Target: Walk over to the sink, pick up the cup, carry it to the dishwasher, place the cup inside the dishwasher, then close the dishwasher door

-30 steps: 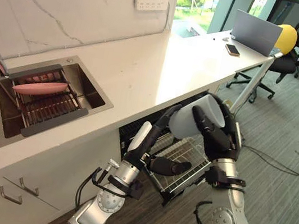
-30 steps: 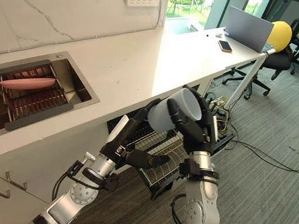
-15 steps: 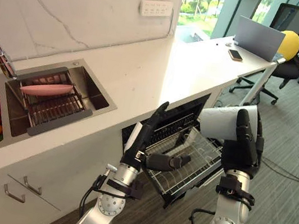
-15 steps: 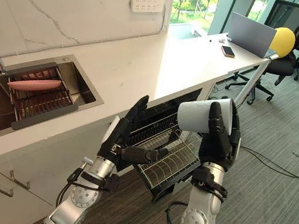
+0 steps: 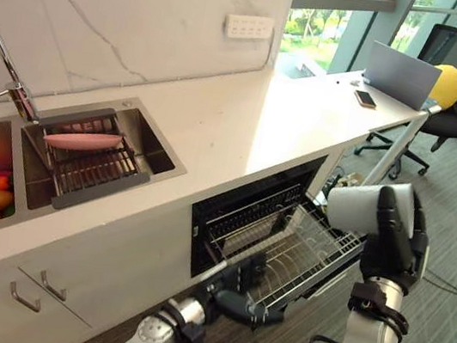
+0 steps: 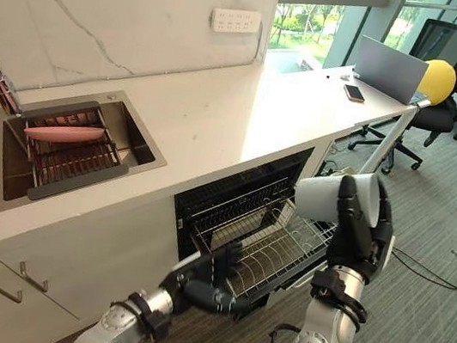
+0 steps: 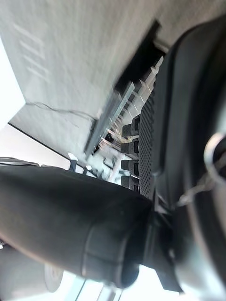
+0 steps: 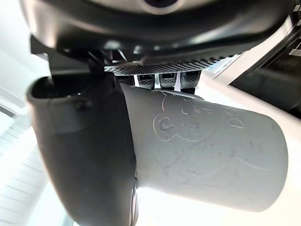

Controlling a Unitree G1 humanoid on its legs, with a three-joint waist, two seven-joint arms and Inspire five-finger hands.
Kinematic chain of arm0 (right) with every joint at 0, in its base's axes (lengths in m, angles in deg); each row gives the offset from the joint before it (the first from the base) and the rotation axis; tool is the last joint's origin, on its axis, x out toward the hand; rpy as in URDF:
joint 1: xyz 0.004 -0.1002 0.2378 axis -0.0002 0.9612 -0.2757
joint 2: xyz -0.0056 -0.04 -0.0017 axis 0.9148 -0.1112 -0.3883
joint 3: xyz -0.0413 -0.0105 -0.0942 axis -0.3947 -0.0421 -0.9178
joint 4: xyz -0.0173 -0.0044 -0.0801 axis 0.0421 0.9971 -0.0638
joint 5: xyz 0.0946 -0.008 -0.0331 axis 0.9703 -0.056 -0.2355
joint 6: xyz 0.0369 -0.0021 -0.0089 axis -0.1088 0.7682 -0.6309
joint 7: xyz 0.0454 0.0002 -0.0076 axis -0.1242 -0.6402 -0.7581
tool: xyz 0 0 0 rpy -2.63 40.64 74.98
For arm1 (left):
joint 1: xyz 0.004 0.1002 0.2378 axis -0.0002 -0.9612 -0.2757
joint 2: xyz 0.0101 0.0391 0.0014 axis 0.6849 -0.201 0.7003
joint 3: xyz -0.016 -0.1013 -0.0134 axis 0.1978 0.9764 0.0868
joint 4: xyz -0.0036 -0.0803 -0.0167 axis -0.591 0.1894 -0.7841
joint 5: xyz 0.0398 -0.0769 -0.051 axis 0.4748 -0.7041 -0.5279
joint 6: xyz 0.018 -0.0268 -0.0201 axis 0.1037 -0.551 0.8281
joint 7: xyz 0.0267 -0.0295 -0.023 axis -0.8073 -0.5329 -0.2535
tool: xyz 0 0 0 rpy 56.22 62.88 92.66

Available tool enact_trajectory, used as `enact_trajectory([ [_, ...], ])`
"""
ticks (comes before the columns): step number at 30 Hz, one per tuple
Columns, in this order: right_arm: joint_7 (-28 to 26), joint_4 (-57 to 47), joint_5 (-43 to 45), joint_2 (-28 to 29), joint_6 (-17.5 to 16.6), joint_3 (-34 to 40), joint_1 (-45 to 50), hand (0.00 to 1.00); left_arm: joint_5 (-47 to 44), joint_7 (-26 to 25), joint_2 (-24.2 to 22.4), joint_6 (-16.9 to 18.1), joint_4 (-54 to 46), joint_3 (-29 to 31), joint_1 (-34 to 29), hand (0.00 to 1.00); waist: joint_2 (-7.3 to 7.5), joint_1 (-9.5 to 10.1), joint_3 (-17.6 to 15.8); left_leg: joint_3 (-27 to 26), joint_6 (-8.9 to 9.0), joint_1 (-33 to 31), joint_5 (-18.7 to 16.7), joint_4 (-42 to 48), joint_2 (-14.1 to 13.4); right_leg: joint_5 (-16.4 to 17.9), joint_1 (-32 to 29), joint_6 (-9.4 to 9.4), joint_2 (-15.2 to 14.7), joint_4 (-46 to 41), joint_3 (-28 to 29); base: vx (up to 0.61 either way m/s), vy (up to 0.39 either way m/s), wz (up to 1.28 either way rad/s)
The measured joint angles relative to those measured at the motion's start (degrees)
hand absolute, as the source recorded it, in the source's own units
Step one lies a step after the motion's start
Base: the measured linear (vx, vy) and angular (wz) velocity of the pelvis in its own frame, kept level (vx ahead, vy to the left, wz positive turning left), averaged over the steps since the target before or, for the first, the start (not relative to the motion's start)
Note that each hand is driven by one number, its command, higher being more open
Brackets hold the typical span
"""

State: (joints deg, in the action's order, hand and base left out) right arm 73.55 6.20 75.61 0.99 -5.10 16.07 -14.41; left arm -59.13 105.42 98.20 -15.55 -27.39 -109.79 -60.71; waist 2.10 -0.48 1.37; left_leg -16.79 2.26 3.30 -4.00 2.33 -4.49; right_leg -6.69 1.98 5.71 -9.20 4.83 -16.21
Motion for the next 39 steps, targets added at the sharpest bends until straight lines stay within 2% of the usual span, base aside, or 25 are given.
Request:
enact_trajectory([
  [3, -1.3, 6.1, -5.0, -4.6, 3.6, 0.1, -1.1, 0.00, 0.0, 0.8, 1.7, -1.5, 2.1, 1.2, -2.1, 1.00, -0.02, -0.20, 0.0, 1.3, -0.20, -0.6, 0.4, -0.1, 0.7, 0.1, 0.0, 0.12, -0.4, 0.0, -1.2, -0.02, 0.010, 0.20],
  [6, -2.5, 13.5, -8.9, -9.0, 6.5, 0.2, -4.4, 0.00, 0.1, 0.7, 3.1, -1.8, 4.8, 4.9, -3.9, 1.00, 0.02, -0.22, 0.0, 3.0, -0.42, -1.6, 1.0, -0.1, 1.2, 0.1, -0.1, 0.20, -0.7, 0.0, -2.6, -0.05, 0.009, 0.31],
  [9, -3.6, 19.5, -14.5, -12.5, 8.4, 0.1, -7.2, 0.00, 0.9, 0.1, 4.5, -1.4, 8.4, 9.6, -6.0, 1.00, 0.05, 0.98, -0.3, 4.4, -0.59, -2.2, 1.6, -0.6, 1.5, 0.2, -0.4, 0.29, -1.0, 0.1, -4.0, -0.05, -0.003, 0.25],
  [11, -3.9, 24.9, -20.8, -16.1, 9.2, -0.5, -10.3, 0.00, 3.9, -1.3, 5.1, 0.1, 9.9, 13.1, -7.4, 1.00, 0.03, 1.36, -1.0, 6.2, -0.74, -3.2, 2.1, -0.6, 2.1, 0.2, -0.3, 0.45, -1.5, 0.1, -5.7, -0.05, 0.006, 0.40],
  [16, -3.4, 35.1, -27.8, -21.5, 9.2, -1.6, -17.5, 0.00, 6.3, -3.2, 4.3, 4.4, 10.8, 15.3, -7.1, 1.00, -0.58, 3.22, -4.1, 9.0, -1.56, -5.1, 2.8, 0.0, 3.2, 0.0, -0.3, 0.89, -2.5, 0.1, -8.6, -0.04, 0.022, 0.29],
  [22, -2.5, 43.8, -29.5, -24.0, 9.2, -5.5, -23.7, 0.00, 6.8, -4.7, 3.5, 9.3, 13.2, 16.1, -5.5, 1.00, -1.25, 4.99, -7.6, 12.7, -1.94, -8.3, 3.1, 1.7, 4.3, -0.1, -0.4, 1.16, -3.3, 0.1, -12.4, -0.01, 0.027, 0.36],
  [24, -1.2, 48.6, -34.5, -25.3, 8.8, -7.4, -26.4, 0.00, 6.8, -4.7, 2.7, 11.1, 14.8, 16.9, -4.2, 1.00, -1.97, 6.33, -8.9, 14.2, -2.23, -10.6, 3.3, 2.7, 4.8, -0.2, -1.3, 1.41, -3.6, 0.0, -13.8, -0.03, 0.041, 0.36],
  [27, -1.1, 53.6, -35.2, -26.7, 8.1, -8.4, -29.2, 0.00, 6.7, -4.7, 2.0, 12.7, 15.7, 17.7, -2.9, 1.00, -2.88, 7.42, -11.2, 15.7, -2.33, -12.2, 3.3, 4.0, 5.3, -0.4, -1.3, 1.59, -3.9, 0.0, -15.4, -0.03, 0.044, 0.32],
  [29, -1.1, 57.6, -35.2, -27.6, 7.1, -9.7, -33.6, 0.00, 6.6, -4.7, 2.2, 14.5, 17.0, 18.1, -1.1, 1.00, -3.75, 7.88, -14.3, 16.3, -2.43, -14.4, 3.3, 5.5, 5.5, -1.1, -2.3, 1.41, -4.0, 0.0, -15.9, -0.07, 0.060, 0.16],
  [32, -1.1, 60.5, -36.3, -29.2, 5.7, -10.4, -39.2, 0.00, 5.3, -4.7, 3.1, 15.2, 18.0, 18.1, 1.9, 1.00, -4.87, 8.29, -18.9, 16.9, -2.93, -17.8, 3.6, 7.4, 5.4, -2.2, -4.3, 1.07, -4.1, 0.0, -16.5, -0.10, 0.065, 0.11],
  [35, -0.9, 61.3, -36.8, -30.3, 5.7, -11.2, -42.2, 0.00, 4.3, -5.1, 5.2, 14.6, 20.8, 18.2, 3.1, 1.00, -5.05, 9.45, -22.2, 17.6, -2.99, -19.9, 3.6, 8.0, 5.4, -2.5, -5.6, 0.94, -4.1, -0.2, -17.3, -0.10, 0.051, 0.14],
  [39, -0.7, 62.1, -37.3, -31.3, 5.7, -13.0, -46.5, 0.00, 2.6, -6.0, 7.2, 13.9, 21.8, 18.5, 3.1, 1.00, -5.00, 10.86, -24.1, 17.9, -3.15, -21.9, 3.9, 8.3, 5.4, -2.6, -7.5, 0.90, -4.2, -0.8, -17.5, -0.03, 0.047, 0.06],
])
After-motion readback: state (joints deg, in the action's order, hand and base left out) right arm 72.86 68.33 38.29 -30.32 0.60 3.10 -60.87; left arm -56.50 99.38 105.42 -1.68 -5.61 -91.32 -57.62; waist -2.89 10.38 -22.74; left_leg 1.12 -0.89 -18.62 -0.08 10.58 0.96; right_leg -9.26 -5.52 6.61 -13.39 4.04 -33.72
